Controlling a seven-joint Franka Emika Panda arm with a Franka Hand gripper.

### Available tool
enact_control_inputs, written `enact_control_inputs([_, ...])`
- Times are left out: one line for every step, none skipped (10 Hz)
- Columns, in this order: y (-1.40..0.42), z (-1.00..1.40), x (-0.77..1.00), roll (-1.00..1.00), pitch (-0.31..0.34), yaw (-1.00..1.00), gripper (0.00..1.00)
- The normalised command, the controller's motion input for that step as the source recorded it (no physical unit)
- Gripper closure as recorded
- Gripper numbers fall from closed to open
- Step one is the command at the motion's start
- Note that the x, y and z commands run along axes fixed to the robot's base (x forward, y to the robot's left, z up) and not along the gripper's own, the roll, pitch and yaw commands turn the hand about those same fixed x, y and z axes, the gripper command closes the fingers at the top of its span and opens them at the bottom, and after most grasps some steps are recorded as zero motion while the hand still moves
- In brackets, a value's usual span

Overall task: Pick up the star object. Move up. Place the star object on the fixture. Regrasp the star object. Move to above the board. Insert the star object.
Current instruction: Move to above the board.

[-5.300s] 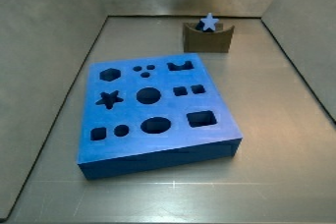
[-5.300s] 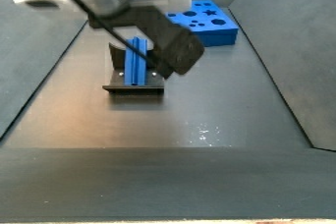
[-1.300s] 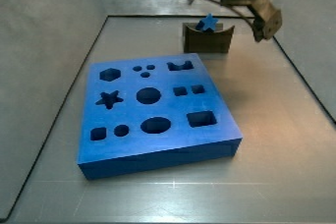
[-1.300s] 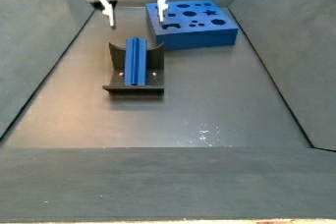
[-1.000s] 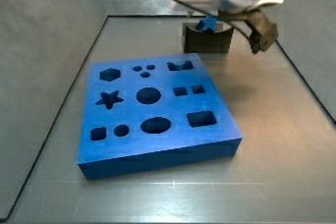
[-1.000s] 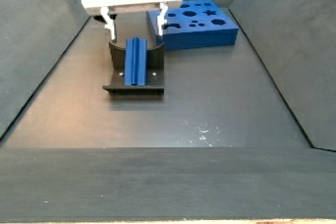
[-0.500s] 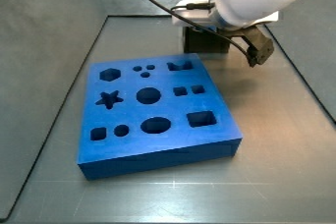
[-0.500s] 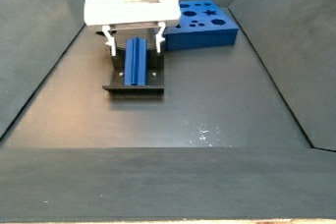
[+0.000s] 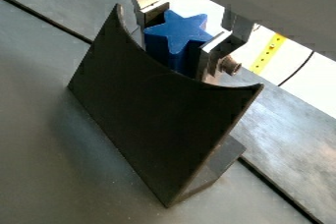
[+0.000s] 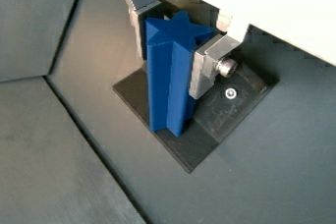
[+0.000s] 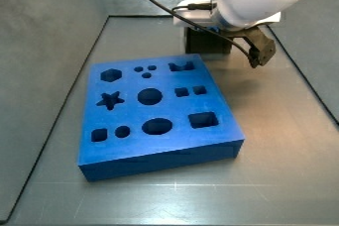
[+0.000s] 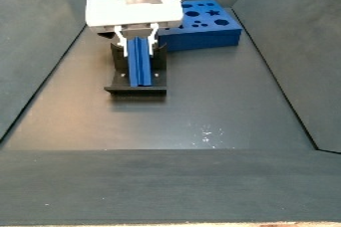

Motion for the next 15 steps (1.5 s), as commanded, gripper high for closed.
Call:
enact_control_inputs([-0.34, 1.0, 0.14, -0.19, 0.126, 0.05, 1.0])
enact_control_inputs([-0.32, 1.0, 0.13, -0.15, 0.15, 0.06, 1.0])
enact_control_inputs([-0.31, 1.0, 0.13, -0.13, 0.157, 0.06, 1.0])
enact_control_inputs([-0.3, 1.0, 0.13, -0.06, 0.154, 0.09, 1.0])
enact_control_inputs([-0.3, 1.0, 0.13, -0.04, 0.151, 0.1, 1.0])
enact_control_inputs([-0.29, 1.0, 0.13, -0.02, 0.142, 0.12, 1.0])
enact_control_inputs([-0.28, 1.0, 0.13, -0.02, 0.134, 0.12, 1.0])
enact_control_inputs([-0.26, 1.0, 0.13, -0.01, 0.123, 0.12, 1.0])
enact_control_inputs([-0.26, 1.0, 0.13, -0.01, 0.116, 0.13, 1.0])
enact_control_inputs([-0.23, 1.0, 0.12, -0.01, 0.101, 0.12, 1.0])
enact_control_inputs([-0.22, 1.0, 0.12, -0.01, 0.094, 0.12, 1.0])
enact_control_inputs([-0.2, 1.0, 0.12, -0.02, 0.088, 0.11, 1.0])
enact_control_inputs([-0.19, 1.0, 0.11, -0.02, 0.084, 0.1, 1.0])
enact_control_inputs([-0.17, 1.0, 0.11, -0.02, 0.084, 0.09, 1.0])
enact_control_inputs([-0.15, 1.0, 0.1, -0.02, 0.086, 0.09, 1.0])
